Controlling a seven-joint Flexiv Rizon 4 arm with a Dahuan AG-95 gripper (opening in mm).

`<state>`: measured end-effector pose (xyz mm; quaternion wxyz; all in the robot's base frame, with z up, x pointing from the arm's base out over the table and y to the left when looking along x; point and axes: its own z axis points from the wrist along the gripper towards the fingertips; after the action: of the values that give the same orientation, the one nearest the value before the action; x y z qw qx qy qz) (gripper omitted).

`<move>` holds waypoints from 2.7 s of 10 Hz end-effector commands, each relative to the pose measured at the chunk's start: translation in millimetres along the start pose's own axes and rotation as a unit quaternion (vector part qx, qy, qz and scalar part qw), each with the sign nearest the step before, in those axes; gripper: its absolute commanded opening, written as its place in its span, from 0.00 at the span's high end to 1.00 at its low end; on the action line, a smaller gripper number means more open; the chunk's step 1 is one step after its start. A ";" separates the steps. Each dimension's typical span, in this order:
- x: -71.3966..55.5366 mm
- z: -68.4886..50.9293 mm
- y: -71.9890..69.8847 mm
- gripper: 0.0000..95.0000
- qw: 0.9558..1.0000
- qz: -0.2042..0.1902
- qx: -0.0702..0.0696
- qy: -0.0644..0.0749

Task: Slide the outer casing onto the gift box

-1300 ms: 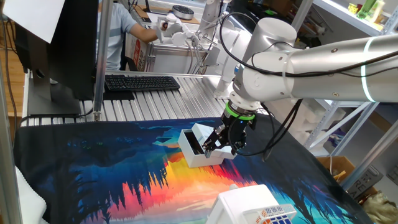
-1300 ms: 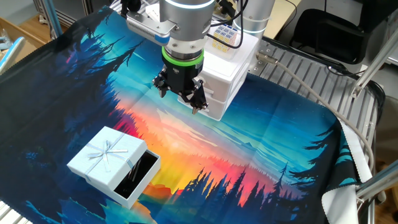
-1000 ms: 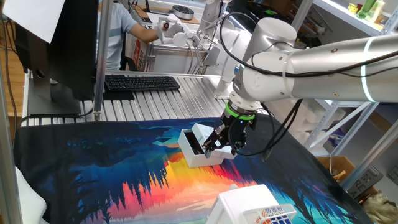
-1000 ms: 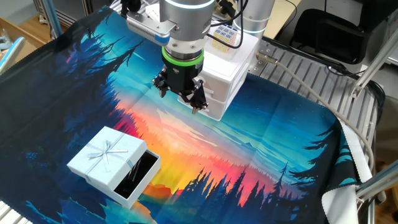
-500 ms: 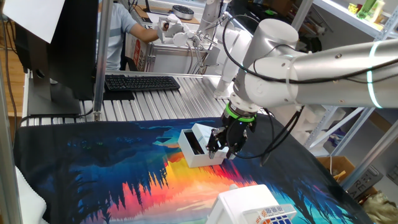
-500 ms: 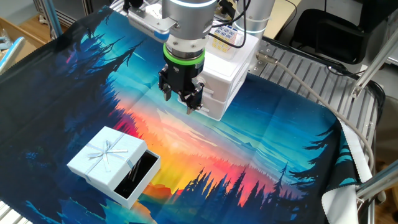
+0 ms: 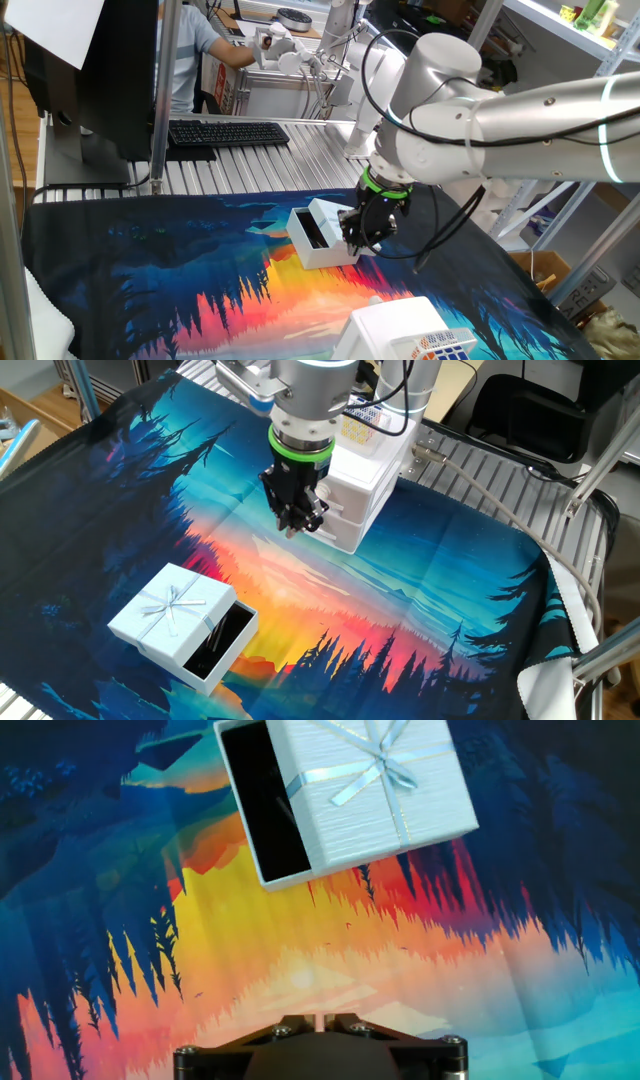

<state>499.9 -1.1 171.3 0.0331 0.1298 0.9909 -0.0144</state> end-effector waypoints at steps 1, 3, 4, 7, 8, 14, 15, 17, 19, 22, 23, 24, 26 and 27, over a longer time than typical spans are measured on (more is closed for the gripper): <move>-3.5 -0.8 -0.6 1.00 1.000 -0.003 -0.001 0.003; -15.9 -4.2 -1.6 1.00 1.000 -0.002 0.000 0.008; -24.2 -6.6 -2.7 1.00 1.000 -0.001 0.000 0.011; -48.8 -7.4 -7.9 1.00 1.000 0.002 0.000 0.015; -60.9 -5.0 -12.1 1.00 1.000 0.002 0.000 0.015; -105.7 1.4 -34.2 1.00 1.000 -0.001 -0.017 0.025; -108.2 2.0 -35.9 1.00 1.000 0.000 -0.019 0.025; -133.7 3.2 -53.0 1.00 0.999 -0.026 -0.019 0.035; -145.1 6.6 -60.0 1.00 0.998 -0.047 -0.015 0.041; -145.9 22.4 -56.7 1.00 0.998 -0.040 -0.010 0.038; -145.7 25.2 -57.4 1.00 0.998 -0.038 -0.011 0.039; -144.9 29.7 -59.8 1.00 0.999 -0.032 -0.013 0.039; -142.7 33.4 -60.2 1.00 0.998 -0.032 -0.018 0.041; -142.2 34.0 -59.5 1.00 0.998 -0.036 -0.018 0.038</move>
<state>623.7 -96.3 147.9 -0.0048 0.0967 0.9952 0.0120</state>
